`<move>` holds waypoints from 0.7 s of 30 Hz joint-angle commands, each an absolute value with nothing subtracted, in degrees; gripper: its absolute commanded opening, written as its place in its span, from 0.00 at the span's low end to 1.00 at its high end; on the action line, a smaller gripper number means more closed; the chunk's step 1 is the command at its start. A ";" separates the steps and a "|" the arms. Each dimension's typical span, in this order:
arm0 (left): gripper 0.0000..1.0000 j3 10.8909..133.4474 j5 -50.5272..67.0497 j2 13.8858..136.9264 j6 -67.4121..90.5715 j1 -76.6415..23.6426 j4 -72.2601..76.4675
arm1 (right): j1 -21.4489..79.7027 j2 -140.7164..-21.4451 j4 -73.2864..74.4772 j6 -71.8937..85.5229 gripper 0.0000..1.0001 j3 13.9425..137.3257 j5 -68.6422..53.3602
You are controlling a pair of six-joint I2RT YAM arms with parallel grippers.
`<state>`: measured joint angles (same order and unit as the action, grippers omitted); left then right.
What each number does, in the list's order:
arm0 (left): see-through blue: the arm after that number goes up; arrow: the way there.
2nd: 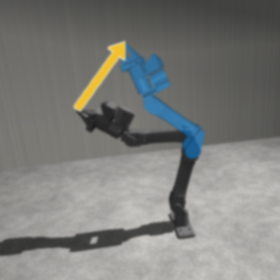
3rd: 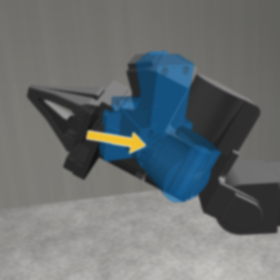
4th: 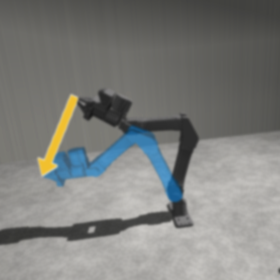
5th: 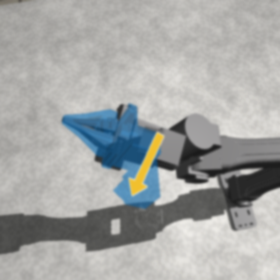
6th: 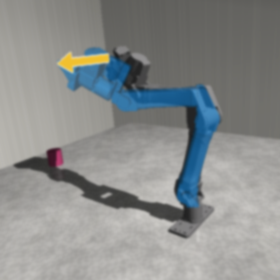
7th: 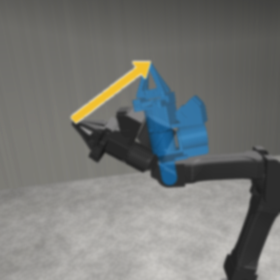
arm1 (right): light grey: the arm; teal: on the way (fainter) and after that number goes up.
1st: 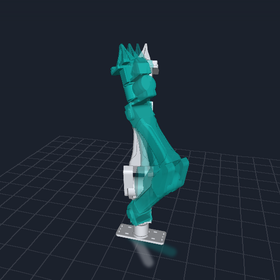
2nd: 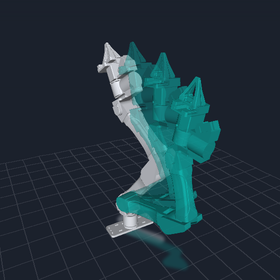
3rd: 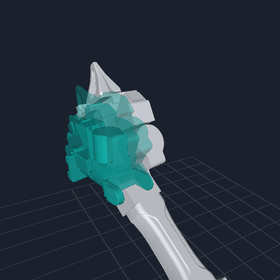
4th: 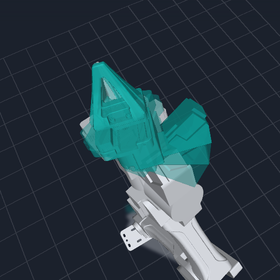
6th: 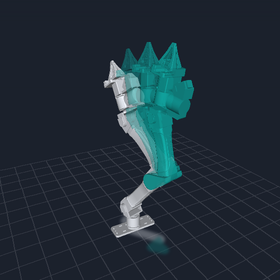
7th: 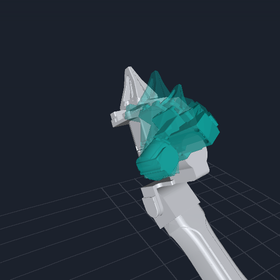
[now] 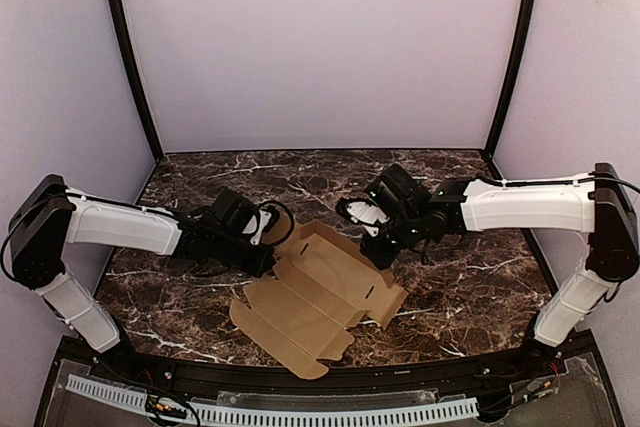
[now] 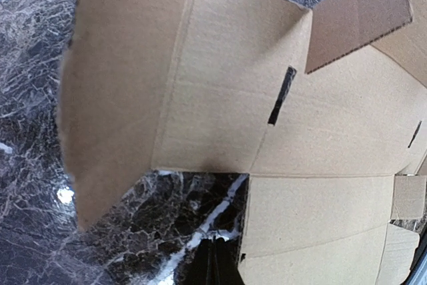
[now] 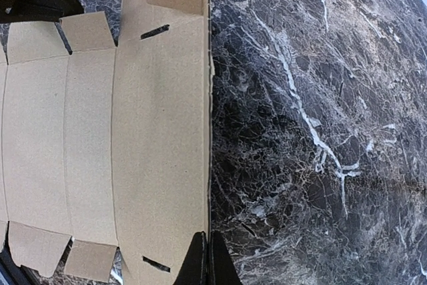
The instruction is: Fold the paper box
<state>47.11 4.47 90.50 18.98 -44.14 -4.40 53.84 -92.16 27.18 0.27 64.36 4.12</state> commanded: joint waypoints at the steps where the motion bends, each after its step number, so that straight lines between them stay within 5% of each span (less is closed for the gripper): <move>1: 0.00 45.83 6.83 91.19 20.55 -45.32 -3.46 | 54.05 -92.56 25.36 1.63 0.00 64.04 3.92; 21: 0.00 46.61 7.19 96.93 22.44 -50.43 1.80 | 55.82 -94.91 25.22 1.74 0.00 63.03 7.41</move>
